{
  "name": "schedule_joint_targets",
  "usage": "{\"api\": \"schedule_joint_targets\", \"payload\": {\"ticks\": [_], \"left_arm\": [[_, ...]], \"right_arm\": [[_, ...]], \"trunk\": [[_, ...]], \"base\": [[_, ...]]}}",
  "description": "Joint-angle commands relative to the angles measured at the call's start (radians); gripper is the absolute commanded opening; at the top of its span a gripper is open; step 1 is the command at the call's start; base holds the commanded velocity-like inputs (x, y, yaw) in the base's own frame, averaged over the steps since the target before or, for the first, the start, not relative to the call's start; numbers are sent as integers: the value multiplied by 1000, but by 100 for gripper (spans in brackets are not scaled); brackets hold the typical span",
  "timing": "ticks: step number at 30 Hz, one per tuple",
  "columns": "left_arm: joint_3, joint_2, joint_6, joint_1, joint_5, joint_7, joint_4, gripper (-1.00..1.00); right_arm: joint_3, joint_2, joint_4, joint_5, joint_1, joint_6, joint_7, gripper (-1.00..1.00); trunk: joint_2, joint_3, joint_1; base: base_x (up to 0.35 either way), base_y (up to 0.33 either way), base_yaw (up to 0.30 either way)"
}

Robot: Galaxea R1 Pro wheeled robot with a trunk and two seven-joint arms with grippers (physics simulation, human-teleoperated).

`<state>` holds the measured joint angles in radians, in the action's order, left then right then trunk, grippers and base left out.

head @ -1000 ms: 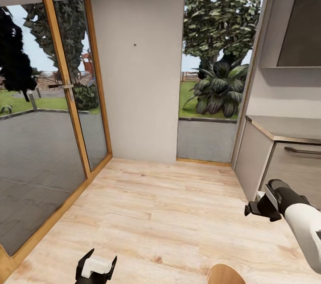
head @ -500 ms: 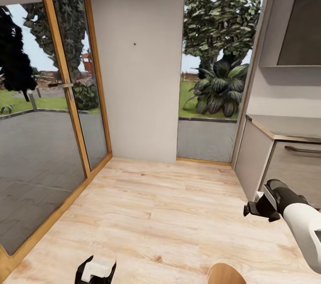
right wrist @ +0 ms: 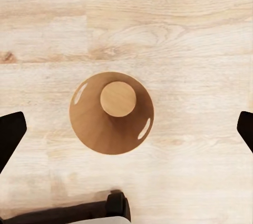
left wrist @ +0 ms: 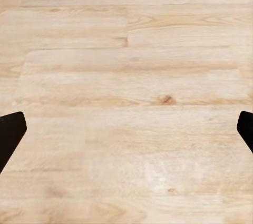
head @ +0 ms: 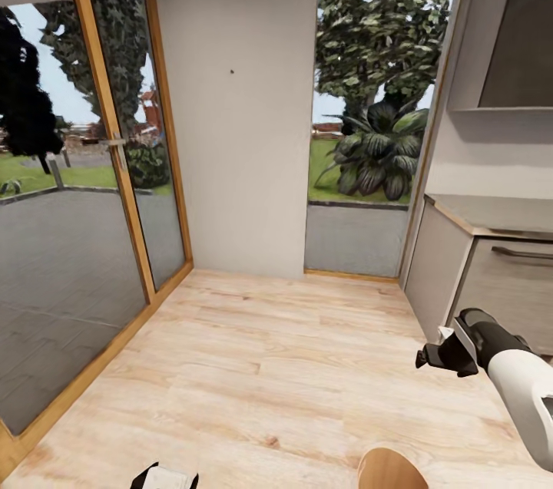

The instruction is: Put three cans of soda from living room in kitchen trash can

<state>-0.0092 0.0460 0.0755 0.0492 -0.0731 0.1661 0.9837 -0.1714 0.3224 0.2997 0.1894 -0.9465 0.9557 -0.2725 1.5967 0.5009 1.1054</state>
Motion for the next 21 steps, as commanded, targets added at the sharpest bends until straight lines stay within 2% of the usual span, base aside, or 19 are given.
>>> {"api": "schedule_joint_targets", "payload": {"ticks": [1,10,21], "left_arm": [[0,0,0,0,0,0,0,100],[-1,0,-2,0,0,1,0,100],[-2,1,-4,0,-1,2,-1,100]], "right_arm": [[0,1,0,0,0,-1,0,100],[-1,10,-5,5,1,-4,2,100],[-2,8,-7,4,2,-6,4,100]], "trunk": [[7,3,4],[70,31,38],[147,66,81]], "base": [[0,0,0],[0,0,0],[0,0,0]]}}
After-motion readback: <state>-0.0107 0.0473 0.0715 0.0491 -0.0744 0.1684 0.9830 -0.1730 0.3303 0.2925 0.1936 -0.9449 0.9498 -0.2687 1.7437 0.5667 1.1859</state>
